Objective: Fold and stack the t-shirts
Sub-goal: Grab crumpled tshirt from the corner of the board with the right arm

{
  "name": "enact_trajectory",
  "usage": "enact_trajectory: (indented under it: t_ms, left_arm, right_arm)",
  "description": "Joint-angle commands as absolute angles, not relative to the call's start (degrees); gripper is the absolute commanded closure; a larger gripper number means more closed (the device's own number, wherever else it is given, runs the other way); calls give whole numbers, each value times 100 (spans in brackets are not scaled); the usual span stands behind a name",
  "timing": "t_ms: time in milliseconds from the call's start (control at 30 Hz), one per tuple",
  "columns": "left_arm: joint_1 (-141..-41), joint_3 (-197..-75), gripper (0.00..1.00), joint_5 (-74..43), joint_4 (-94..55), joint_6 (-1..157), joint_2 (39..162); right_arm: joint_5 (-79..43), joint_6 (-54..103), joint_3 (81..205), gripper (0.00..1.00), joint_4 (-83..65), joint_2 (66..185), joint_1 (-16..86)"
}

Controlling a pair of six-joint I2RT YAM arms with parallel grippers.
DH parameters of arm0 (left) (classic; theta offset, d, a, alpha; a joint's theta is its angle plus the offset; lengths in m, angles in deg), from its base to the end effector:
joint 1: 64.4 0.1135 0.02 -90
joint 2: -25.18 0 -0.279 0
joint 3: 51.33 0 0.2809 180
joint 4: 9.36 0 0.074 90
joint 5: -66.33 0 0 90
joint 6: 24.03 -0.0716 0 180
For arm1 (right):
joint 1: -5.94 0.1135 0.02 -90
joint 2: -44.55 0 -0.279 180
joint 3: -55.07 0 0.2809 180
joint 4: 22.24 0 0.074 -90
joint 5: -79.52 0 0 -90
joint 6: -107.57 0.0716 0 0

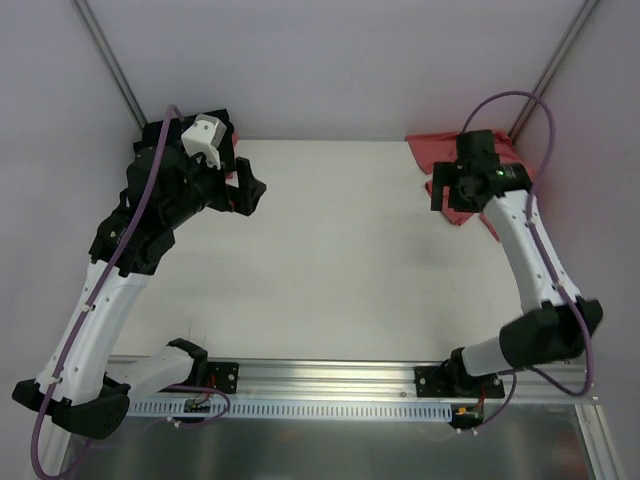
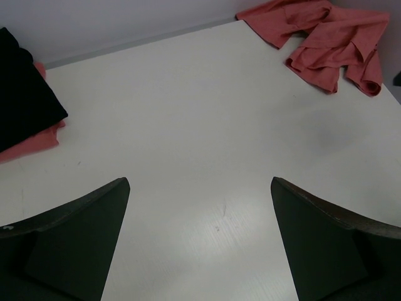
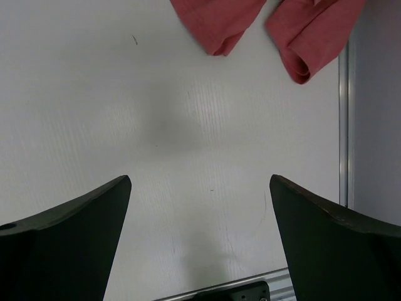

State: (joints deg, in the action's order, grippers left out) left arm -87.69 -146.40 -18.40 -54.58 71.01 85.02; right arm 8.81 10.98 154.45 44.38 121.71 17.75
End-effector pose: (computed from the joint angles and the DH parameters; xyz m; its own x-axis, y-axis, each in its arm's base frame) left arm 0.2292 -0.1058 0.4916 -0.2006 -0.0089 -0.9796 0.4610 0.8815 -0.1024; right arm 0.3173 0.0422 0.3927 -0.6847 -0.2538 -0.6832 -0.0410 0.9493 -0.3116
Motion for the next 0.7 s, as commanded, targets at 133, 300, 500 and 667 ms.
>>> enact_trajectory:
  t_ms: [133, 300, 500, 667]
  left_arm:
    - [-8796, -14567, 1, -1902, -5430, 7264, 8275]
    - [-8796, -14382, 1, -2051, -5501, 7326, 8056]
    - [-8796, -14101, 1, -2332, -5747, 7300, 7818]
    - [-8796, -14110, 1, -2332, -5844, 7388, 7871]
  right_arm:
    - [842, 1458, 17266, 0, 4467, 14393, 1246]
    - [904, 2010, 19286, 0, 5144, 15886, 429]
    - [720, 1968, 19731, 1, 4890, 16354, -125]
    - [482, 1881, 19555, 0, 4802, 16724, -337]
